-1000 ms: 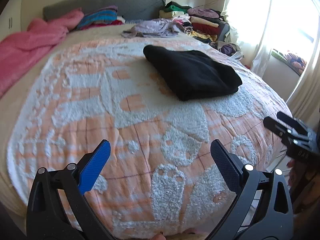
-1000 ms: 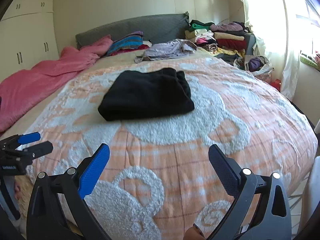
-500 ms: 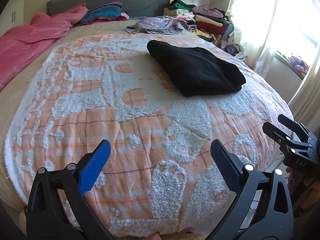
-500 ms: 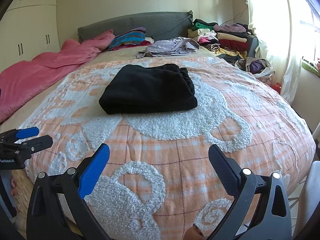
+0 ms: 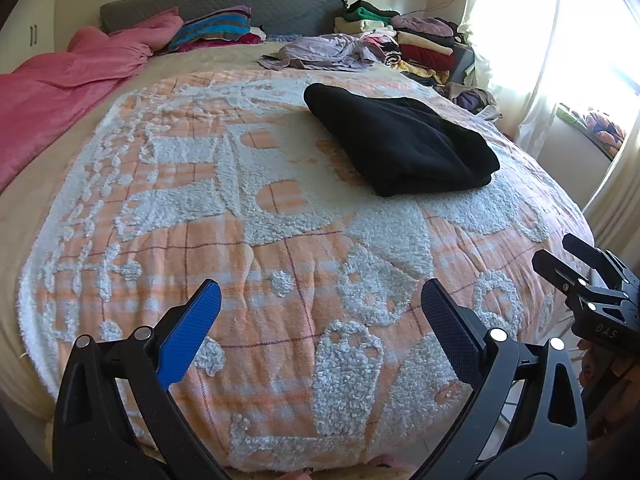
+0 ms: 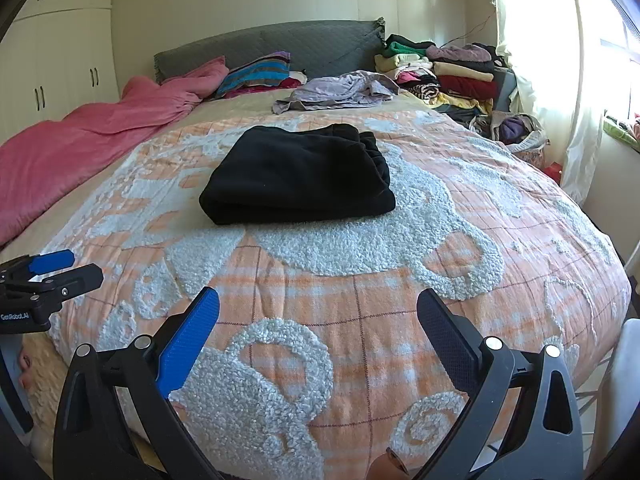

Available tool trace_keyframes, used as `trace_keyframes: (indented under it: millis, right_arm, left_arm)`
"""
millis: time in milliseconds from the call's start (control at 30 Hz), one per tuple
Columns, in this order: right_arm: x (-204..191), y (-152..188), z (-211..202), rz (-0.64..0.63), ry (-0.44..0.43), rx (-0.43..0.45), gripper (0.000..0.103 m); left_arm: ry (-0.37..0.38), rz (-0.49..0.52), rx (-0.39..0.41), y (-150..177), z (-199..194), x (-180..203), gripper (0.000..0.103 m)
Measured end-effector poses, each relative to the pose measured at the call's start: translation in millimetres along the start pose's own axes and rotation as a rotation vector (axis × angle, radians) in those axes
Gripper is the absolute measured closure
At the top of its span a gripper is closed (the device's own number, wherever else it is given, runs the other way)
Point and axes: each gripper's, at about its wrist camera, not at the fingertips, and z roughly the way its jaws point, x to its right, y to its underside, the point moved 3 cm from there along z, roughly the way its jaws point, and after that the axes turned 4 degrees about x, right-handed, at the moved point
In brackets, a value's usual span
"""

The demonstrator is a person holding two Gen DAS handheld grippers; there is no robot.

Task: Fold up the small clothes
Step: 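Pull both open tools back from the folded sweatshirt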

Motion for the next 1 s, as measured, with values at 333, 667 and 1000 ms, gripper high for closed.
trace_keyframes:
  millis: [333, 667, 1000]
  right_arm:
    - [0.7, 1.3, -0.3, 0.003, 0.0, -0.009, 0.005]
    - [1.0, 3.2, 0.7, 0.012, -0.001, -0.019, 0.005]
    - [-1.1, 3.7, 1.9, 0.003, 0.001, -0.024, 0.005]
  left_arm:
    - [-0.011, 0.002, -0.003, -0.8, 0.1, -0.9, 0.009]
    - [-0.022, 0.004, -0.012, -0.9, 0.5, -1.5, 0.009]
    - [-0.027, 0.003, -0.012, -0.4, -0.1, -2.2, 0.009]
